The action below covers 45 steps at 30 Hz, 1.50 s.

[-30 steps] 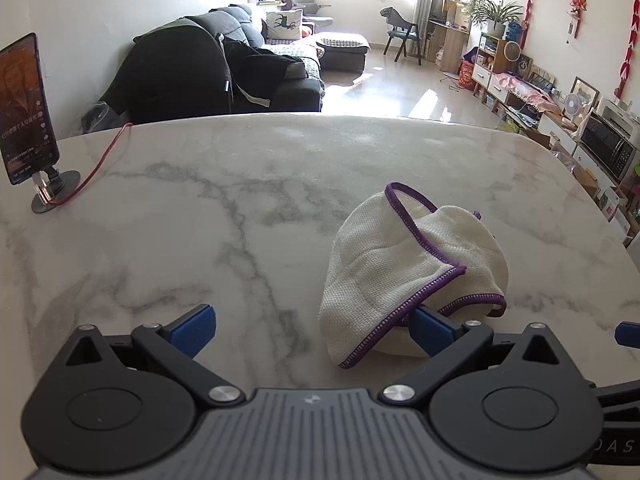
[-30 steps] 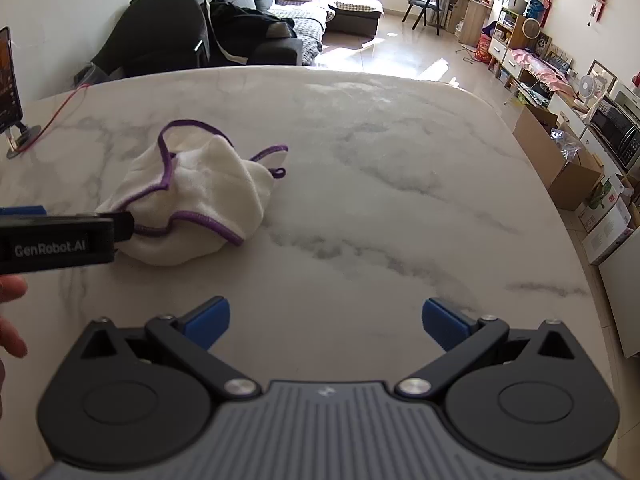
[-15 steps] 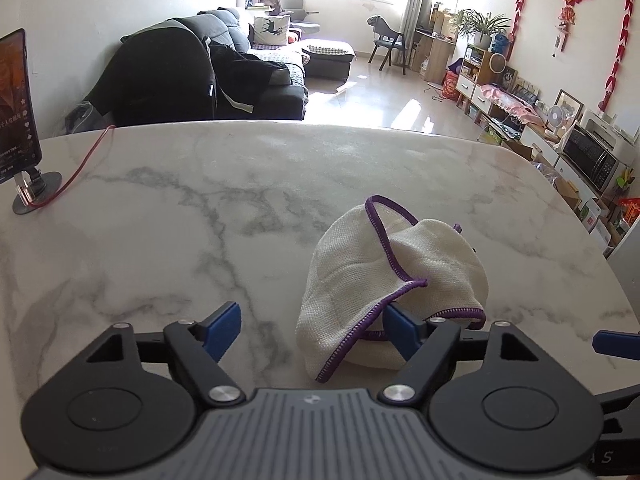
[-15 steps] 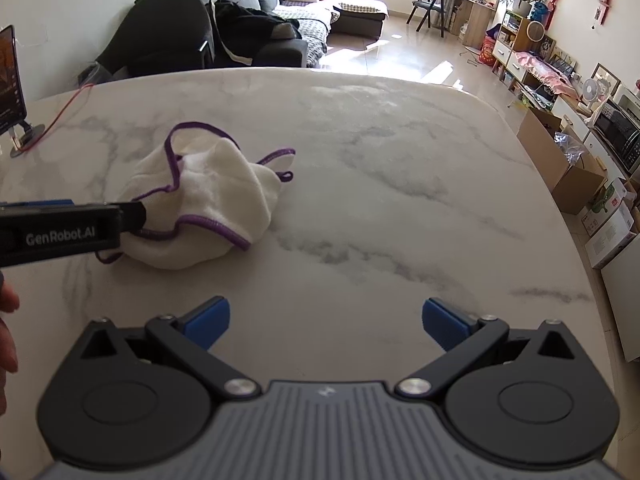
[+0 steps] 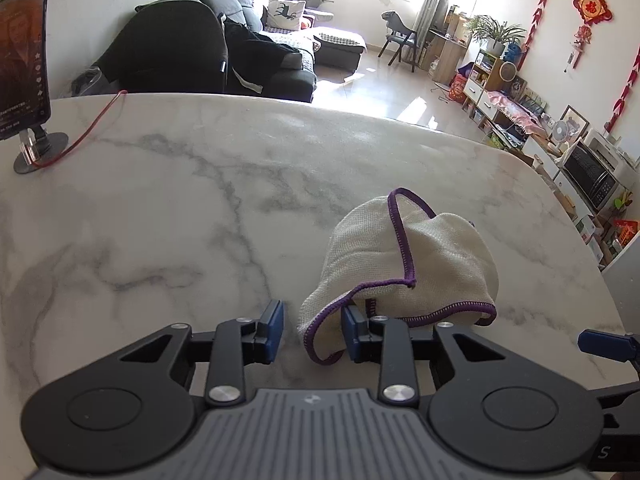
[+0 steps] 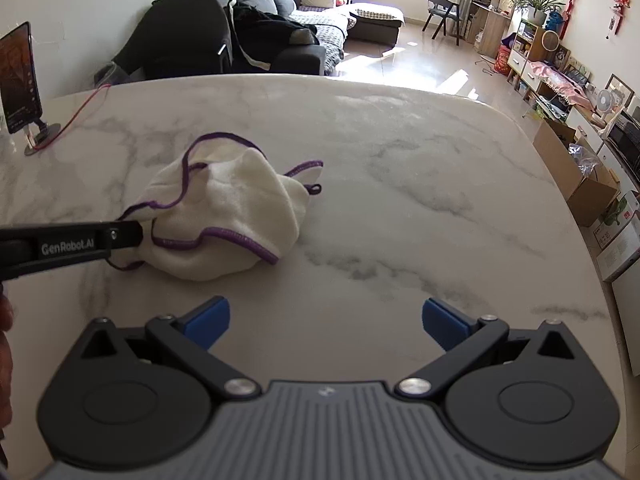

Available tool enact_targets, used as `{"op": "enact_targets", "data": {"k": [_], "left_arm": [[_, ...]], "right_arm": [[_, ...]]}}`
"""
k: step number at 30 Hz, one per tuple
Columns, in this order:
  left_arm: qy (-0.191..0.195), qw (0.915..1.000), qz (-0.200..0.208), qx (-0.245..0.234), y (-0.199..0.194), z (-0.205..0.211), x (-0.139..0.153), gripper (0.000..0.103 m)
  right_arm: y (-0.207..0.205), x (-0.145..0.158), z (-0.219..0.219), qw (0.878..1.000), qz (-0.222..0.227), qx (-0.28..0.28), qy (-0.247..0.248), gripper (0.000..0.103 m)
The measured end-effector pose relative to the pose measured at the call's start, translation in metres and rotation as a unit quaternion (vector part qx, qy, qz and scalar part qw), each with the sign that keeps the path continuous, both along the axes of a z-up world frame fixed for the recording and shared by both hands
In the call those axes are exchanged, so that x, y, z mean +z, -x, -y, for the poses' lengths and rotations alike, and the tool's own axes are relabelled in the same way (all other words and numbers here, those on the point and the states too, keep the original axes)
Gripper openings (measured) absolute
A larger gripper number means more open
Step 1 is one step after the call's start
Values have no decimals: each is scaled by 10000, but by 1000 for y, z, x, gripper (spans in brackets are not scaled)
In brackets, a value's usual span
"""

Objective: Fold towel
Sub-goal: 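Grasp another purple-edged corner with the right tool while the left tool holds its corner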

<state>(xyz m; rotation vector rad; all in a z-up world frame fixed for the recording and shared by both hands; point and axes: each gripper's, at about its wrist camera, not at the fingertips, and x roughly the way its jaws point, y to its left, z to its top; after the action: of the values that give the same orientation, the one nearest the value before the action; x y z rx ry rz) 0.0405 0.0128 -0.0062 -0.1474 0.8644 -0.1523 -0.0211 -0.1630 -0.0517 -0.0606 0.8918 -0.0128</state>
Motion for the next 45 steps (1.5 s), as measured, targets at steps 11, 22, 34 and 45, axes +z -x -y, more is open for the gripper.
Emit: {"op": "enact_targets", "data": {"k": [11,22,34,45], "left_arm": [[110,9993,22,346,-1,-19,4,20],[275,9980,3,577,2,-31,3,19],[479,9971,-113,580,2,-41,-1,19],[465,9973,-104,553,-1,-41,-3,19]], "right_arm": [[-4,5,-9,9986,418,223,-239,103],[-4,20,-38,9905,796,1037,-430,73],[-17,10,-55,9782,763,1710,-899,59],[-30,-6,-65,9792,602,1759,-818,44]]}}
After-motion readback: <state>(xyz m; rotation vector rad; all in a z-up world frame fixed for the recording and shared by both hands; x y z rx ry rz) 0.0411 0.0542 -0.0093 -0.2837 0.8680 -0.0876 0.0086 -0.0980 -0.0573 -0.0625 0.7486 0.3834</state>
